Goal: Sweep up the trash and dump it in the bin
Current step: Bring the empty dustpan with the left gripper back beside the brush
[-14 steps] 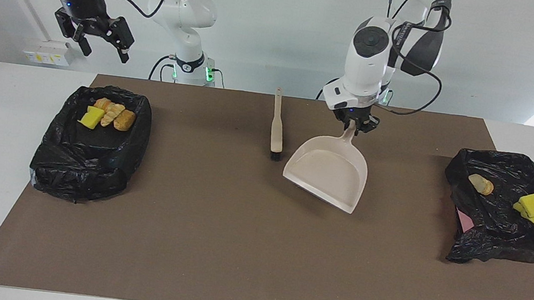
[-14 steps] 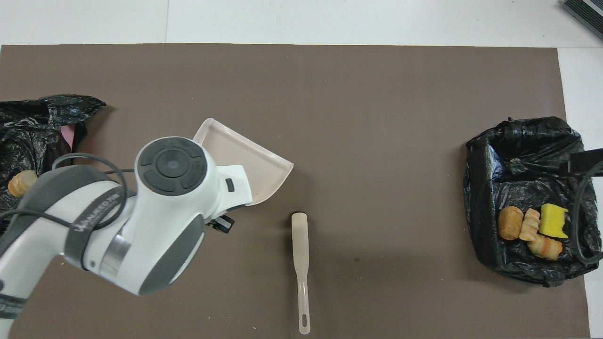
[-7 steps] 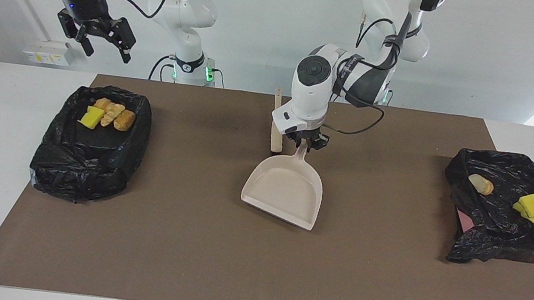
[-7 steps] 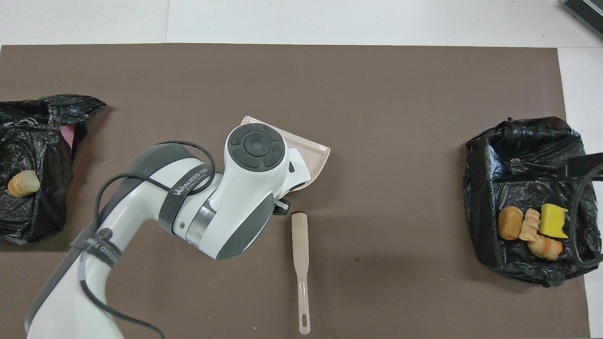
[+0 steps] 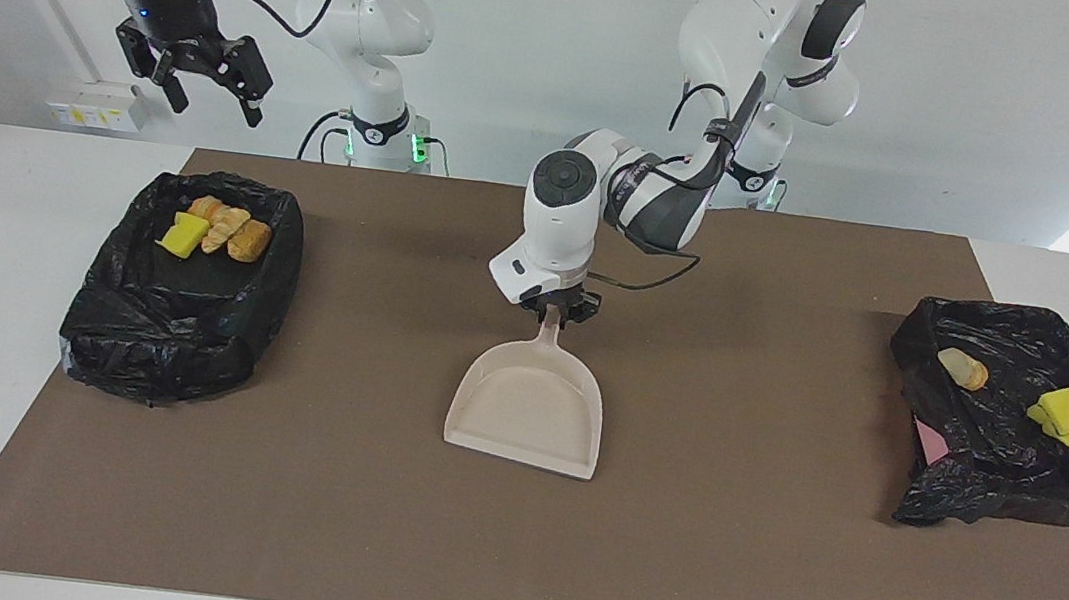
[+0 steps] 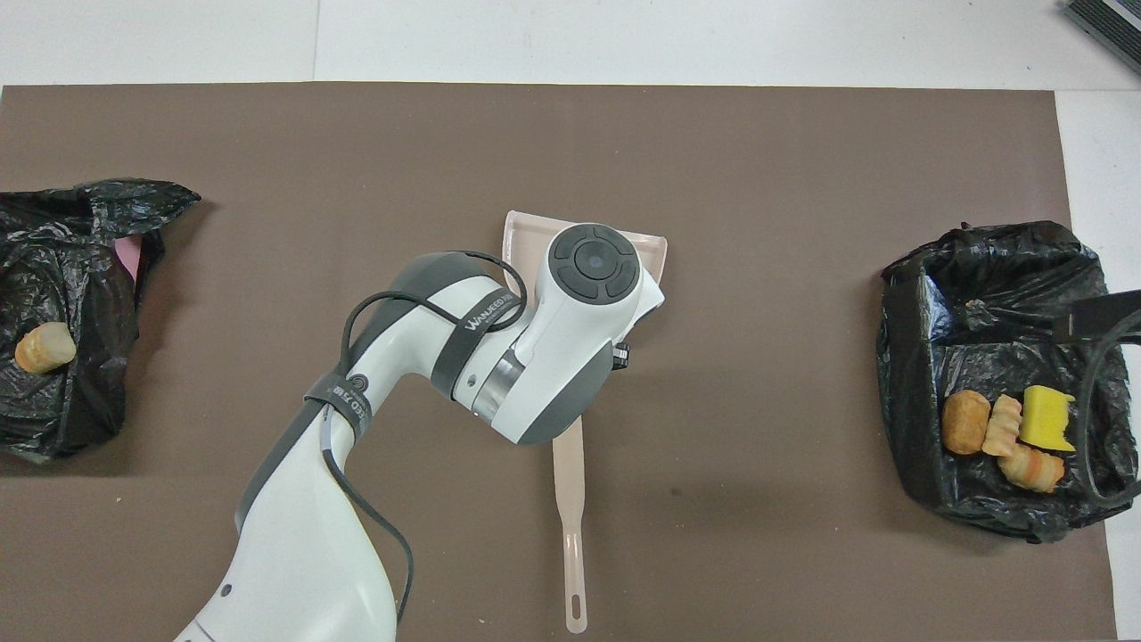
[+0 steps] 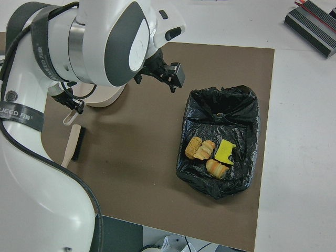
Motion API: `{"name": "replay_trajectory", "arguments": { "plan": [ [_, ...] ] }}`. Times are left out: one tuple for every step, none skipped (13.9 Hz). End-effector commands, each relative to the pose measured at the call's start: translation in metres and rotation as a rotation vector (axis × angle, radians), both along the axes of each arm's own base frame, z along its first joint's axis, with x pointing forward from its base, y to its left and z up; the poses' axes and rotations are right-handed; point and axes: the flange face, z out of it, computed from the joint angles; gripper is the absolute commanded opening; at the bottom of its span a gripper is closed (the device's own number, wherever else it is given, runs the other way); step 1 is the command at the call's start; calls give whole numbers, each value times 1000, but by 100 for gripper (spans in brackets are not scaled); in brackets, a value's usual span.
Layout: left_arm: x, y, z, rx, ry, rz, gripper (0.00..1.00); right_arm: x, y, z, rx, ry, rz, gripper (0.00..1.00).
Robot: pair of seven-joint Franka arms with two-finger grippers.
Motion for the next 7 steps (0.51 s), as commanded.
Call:
{"name": "replay_trajectory", "arguments": {
  "plan": [
    [16, 6, 14, -39, -35, 34, 100, -7, 2, -1, 6, -14, -8, 100],
    [19, 16, 19, -36, -34, 33, 100, -7, 5, -1, 5, -12, -4, 100],
    [29, 41, 30, -36, -34, 36, 100, -8, 11, 0, 4, -14, 7, 100],
    [35, 63, 39, -40, -37, 20, 100, -8, 12, -1, 4, -9, -1, 100],
    [47, 88, 50, -45, -39, 34, 100, -8, 17, -1, 2, -10, 2, 100],
    [61, 113, 55, -41, -35, 75, 100, -4, 21, 0, -5, -18, 13, 100],
    [72, 131, 58, -42, -41, 106, 100, 0, 19, 5, -32, -26, 9, 100]
  ]
}}
